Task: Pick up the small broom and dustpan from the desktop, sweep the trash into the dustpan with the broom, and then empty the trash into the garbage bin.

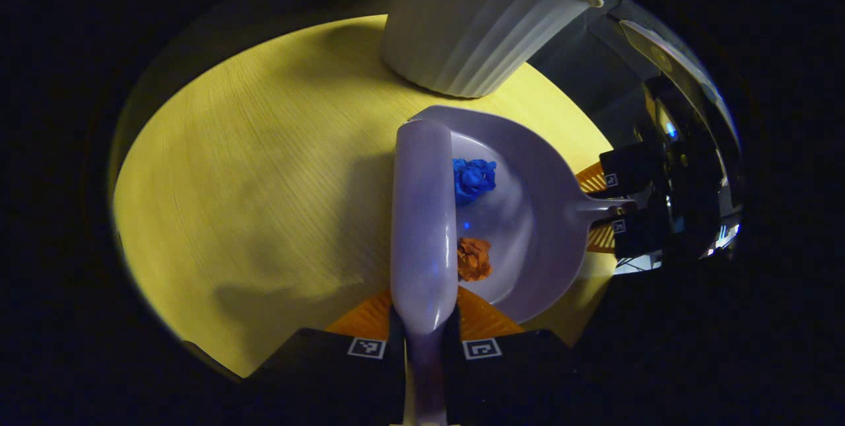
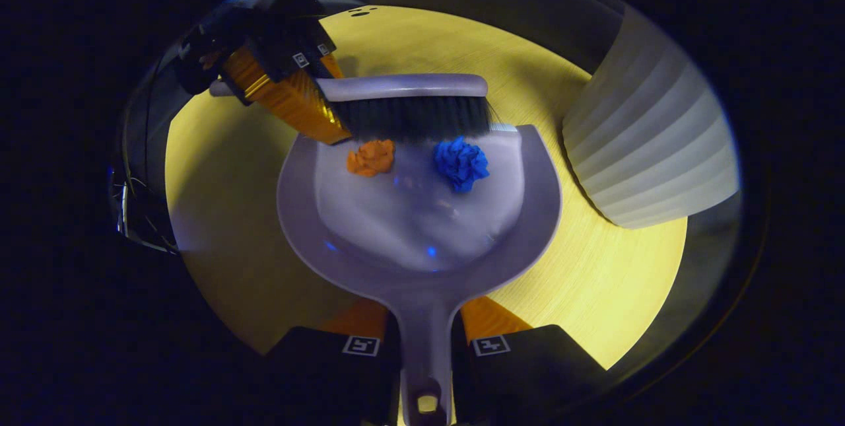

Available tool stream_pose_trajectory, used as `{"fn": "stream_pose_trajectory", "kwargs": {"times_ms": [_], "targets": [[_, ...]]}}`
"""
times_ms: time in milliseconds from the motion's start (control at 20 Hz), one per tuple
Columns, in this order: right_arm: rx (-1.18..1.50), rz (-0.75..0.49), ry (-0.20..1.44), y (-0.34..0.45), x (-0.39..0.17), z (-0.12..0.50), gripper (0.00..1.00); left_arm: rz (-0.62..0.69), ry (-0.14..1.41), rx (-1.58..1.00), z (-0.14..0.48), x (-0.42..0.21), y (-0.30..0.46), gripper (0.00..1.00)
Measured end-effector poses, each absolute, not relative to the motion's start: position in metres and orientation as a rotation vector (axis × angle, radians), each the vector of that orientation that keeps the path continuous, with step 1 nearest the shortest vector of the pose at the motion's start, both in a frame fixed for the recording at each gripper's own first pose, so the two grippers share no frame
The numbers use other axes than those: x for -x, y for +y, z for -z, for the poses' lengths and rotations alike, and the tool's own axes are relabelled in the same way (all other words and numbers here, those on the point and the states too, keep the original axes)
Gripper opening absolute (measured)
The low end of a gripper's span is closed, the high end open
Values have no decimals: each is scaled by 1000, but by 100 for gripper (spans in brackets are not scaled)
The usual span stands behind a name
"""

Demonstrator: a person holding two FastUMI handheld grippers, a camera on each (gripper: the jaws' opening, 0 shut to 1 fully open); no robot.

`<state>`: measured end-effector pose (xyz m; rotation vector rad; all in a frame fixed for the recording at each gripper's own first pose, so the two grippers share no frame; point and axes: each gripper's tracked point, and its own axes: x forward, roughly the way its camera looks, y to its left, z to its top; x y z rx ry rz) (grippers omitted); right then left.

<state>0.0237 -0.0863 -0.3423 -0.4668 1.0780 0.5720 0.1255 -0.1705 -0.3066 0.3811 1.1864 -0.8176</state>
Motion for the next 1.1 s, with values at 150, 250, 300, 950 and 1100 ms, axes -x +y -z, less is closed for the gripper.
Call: {"fn": "stream_pose_trajectory", "kwargs": {"times_ms": [150,250,300,950,1100], "targets": [[473,-561,1066,-84,-26,340,36,781,1159,-348,306,-121,-173,28],[496,-557,1059,-87,-27,341,36,741,1128,-318,302,-119,-170,28],[504,-551,1056,-89,-27,343,36,718,1109,-295,301,-117,-168,28],[439,-485,1017,-78,-17,311,36,425,879,-29,330,-63,-73,28],[415,-479,1007,-79,-13,283,36,379,852,17,372,-45,-42,27]]}}
